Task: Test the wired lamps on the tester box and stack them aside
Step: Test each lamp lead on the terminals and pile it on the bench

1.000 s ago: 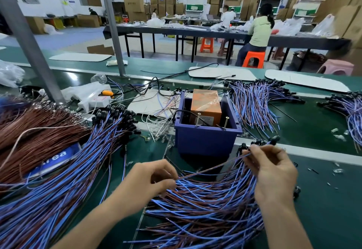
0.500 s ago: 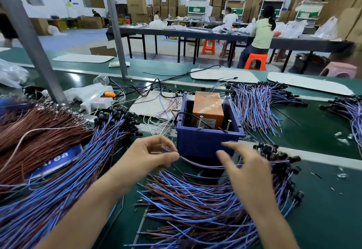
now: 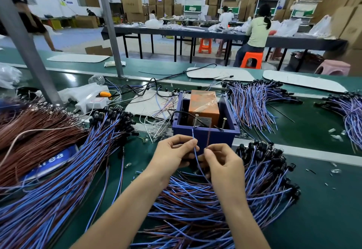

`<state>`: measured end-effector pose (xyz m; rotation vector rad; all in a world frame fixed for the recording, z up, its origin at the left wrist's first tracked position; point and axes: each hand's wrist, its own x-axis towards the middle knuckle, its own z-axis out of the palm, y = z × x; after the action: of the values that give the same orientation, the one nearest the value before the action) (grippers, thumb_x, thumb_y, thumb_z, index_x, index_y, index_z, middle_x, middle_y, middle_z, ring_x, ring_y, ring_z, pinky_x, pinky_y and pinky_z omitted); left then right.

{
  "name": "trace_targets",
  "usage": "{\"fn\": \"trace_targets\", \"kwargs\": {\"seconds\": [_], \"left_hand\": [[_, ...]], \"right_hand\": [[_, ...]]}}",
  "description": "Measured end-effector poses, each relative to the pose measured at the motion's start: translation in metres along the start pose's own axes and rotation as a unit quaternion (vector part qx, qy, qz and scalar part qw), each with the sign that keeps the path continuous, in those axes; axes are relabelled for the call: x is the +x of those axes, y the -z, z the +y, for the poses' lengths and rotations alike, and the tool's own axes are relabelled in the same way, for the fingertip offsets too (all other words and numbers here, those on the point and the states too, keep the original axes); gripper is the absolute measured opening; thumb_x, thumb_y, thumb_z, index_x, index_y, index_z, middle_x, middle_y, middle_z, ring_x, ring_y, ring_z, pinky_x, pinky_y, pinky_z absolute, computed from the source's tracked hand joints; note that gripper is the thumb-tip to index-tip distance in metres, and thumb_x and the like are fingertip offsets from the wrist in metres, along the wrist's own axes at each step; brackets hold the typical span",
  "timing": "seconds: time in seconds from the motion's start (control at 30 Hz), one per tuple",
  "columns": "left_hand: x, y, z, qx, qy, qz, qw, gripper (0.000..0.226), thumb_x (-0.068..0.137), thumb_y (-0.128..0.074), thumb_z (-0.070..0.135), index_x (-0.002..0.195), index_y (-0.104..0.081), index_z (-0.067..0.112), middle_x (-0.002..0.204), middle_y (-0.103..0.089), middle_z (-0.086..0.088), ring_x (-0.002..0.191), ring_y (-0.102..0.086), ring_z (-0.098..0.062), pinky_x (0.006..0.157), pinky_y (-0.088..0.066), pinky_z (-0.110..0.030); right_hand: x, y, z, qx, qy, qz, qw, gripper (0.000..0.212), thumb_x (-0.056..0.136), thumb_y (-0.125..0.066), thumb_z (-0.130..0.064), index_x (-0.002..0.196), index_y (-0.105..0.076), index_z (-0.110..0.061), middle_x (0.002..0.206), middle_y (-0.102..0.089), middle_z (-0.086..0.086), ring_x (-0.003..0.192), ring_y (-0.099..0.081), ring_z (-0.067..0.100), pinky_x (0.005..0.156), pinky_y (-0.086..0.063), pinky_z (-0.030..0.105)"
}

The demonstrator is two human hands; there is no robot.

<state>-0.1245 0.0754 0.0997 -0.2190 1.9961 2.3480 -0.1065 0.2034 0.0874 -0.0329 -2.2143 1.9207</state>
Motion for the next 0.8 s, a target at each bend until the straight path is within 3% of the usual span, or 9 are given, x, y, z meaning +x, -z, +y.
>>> {"fn": "trace_targets", "kwargs": {"seconds": [0.1, 0.2, 0.8], "left_hand": [[0.011, -0.004, 0.0, 0.009, -0.009, 0.04, 0.999, 0.005, 0.087, -0.067, 0.015, 0.083, -0.069, 0.013, 0.068, -0.07, 0.003, 0.052, -0.058, -0.001, 0.049, -0.049, -0.016], [0.02, -0.009, 0.001, -0.006, -0.001, 0.049, 0.999, 0.007, 0.088, -0.066, 0.01, 0.081, -0.068, 0.009, 0.067, -0.067, -0.001, 0.05, -0.059, -0.004, 0.051, -0.052, -0.017], [0.027, -0.015, -0.005, -0.02, -0.042, 0.084, 0.995, 0.009, 0.087, -0.067, 0.008, 0.078, -0.069, 0.01, 0.067, -0.067, -0.002, 0.056, -0.063, -0.005, 0.054, -0.053, -0.018]], "right_hand": [[0.007, 0.006, 0.004, 0.112, -0.078, 0.06, 0.989, 0.012, 0.094, -0.056, -0.007, 0.086, -0.062, -0.013, 0.063, -0.07, 0.0, 0.052, -0.064, 0.011, 0.041, -0.043, 0.021], [0.012, 0.009, 0.007, 0.141, -0.105, 0.085, 0.981, 0.013, 0.095, -0.054, -0.005, 0.089, -0.063, -0.013, 0.058, -0.068, -0.001, 0.048, -0.061, 0.01, 0.038, -0.041, 0.021], [0.019, 0.013, 0.01, 0.118, -0.059, 0.085, 0.988, 0.019, 0.094, -0.058, -0.007, 0.087, -0.07, -0.021, 0.061, -0.07, -0.003, 0.048, -0.057, 0.004, 0.048, -0.047, 0.016]]}}
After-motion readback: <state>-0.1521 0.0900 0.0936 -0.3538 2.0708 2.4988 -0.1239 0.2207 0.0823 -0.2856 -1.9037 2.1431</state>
